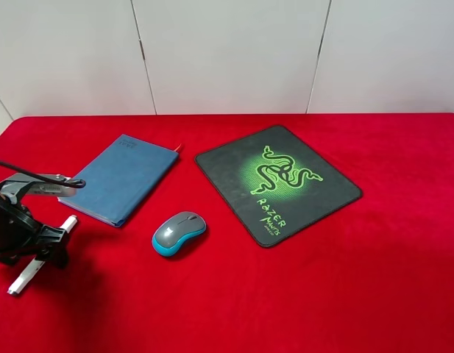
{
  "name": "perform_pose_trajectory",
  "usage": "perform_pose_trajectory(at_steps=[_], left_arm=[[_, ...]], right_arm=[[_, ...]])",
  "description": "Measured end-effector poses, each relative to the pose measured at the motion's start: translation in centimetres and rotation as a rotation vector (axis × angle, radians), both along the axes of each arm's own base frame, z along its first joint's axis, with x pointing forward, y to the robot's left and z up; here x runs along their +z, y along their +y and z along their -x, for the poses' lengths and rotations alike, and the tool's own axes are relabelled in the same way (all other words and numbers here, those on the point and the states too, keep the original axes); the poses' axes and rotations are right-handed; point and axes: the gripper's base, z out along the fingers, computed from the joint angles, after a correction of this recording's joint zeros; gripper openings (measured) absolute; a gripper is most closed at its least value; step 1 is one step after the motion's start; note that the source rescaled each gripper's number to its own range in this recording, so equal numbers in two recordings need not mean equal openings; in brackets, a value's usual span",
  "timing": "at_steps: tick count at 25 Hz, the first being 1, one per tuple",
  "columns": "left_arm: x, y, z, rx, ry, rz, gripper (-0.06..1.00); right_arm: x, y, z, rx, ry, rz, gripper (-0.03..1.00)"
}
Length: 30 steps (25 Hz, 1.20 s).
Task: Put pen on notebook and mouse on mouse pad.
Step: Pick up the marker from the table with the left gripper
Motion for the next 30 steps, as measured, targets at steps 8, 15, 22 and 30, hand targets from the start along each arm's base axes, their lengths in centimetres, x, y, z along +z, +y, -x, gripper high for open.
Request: perform_pose_trajectory(at_steps=[8, 15, 22, 30], left_arm=[[-0.02, -0.04, 0.32, 0.002, 0.036, 0.004, 0.52], [0.05, -0.09, 0.58, 0.006, 0.079, 0.010, 0.38], [0.06, -0.10, 0.70, 0.005, 0.092, 0.011, 0.17], [0.43, -0.14, 0.41, 0.004, 0.116, 0.014, 0.03]], right_arm=[[0.00, 0.00, 0.00, 0.000, 0.000, 0.000, 1.00], [0.00, 0.00, 0.00, 0.000, 0.000, 0.000, 1.00], [0.00, 0.00, 0.00, 0.000, 0.000, 0.000, 1.00], [0.00, 0.00, 0.00, 0.000, 0.000, 0.000, 1.00]])
